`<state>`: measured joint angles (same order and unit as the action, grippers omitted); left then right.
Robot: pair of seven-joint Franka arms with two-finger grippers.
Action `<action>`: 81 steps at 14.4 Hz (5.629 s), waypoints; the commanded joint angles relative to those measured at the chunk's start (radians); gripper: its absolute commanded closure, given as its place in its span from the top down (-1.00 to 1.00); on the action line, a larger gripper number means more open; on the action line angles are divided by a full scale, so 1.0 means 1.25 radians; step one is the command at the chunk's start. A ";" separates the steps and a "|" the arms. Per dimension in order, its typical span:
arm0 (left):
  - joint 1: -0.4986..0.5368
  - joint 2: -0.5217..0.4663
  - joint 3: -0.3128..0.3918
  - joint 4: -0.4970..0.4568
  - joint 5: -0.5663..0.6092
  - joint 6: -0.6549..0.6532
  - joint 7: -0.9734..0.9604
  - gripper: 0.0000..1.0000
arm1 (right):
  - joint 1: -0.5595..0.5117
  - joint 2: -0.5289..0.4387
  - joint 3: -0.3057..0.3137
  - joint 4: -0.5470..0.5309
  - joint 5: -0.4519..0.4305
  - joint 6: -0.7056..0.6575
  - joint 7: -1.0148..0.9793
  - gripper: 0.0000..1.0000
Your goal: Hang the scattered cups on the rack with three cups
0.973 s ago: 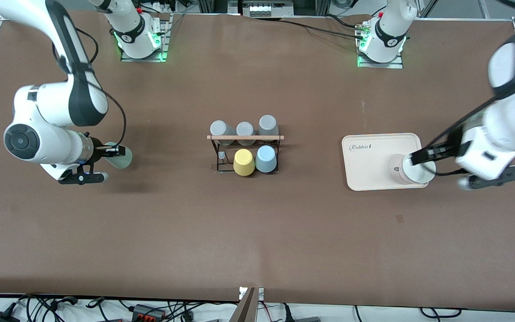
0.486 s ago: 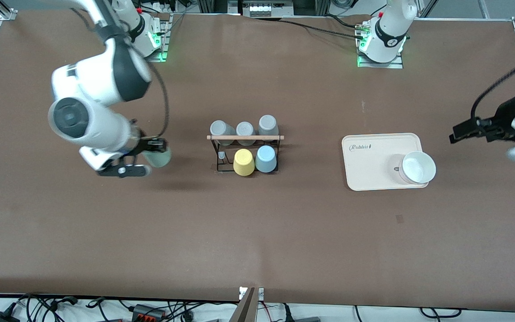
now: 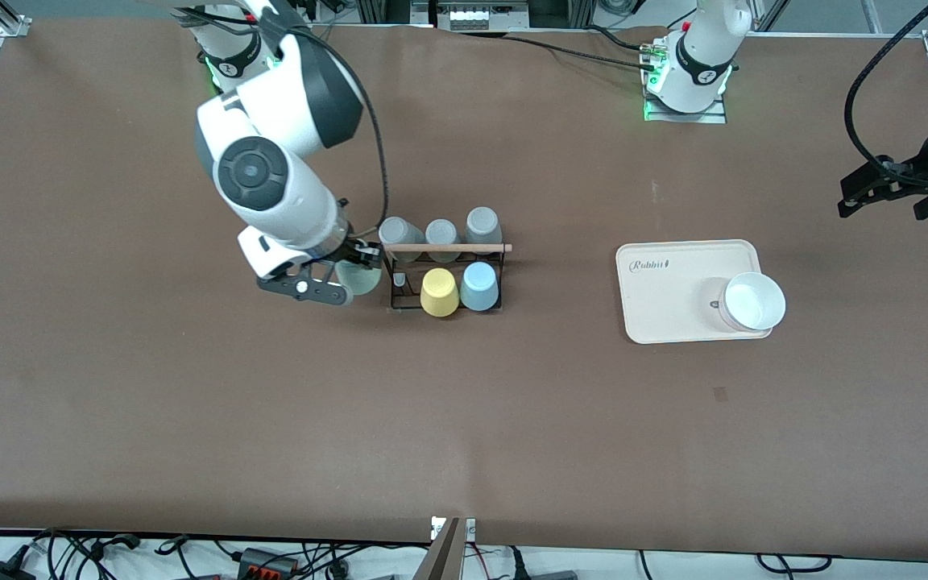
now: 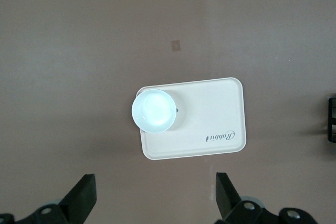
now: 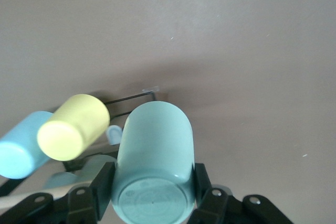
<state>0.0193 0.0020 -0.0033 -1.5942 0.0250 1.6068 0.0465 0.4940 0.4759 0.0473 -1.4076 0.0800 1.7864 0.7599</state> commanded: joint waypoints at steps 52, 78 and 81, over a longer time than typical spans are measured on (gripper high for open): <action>-0.017 0.040 0.025 0.102 -0.054 0.010 -0.016 1.00 | -0.280 -0.005 -0.016 0.241 -0.001 -0.180 -0.290 1.00; -0.014 0.040 0.026 0.101 -0.045 -0.030 -0.018 1.00 | -0.396 -0.413 -0.066 -0.264 -0.078 -0.037 -0.672 1.00; -0.015 0.040 0.026 0.102 -0.043 -0.030 -0.019 1.00 | -0.396 -0.414 -0.065 -0.259 -0.076 -0.068 -0.672 1.00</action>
<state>-0.0001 0.0386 0.0275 -1.4992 -0.0267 1.5914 0.0269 -0.0144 -0.0158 -0.0232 -1.7047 -0.0055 1.7043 -0.0590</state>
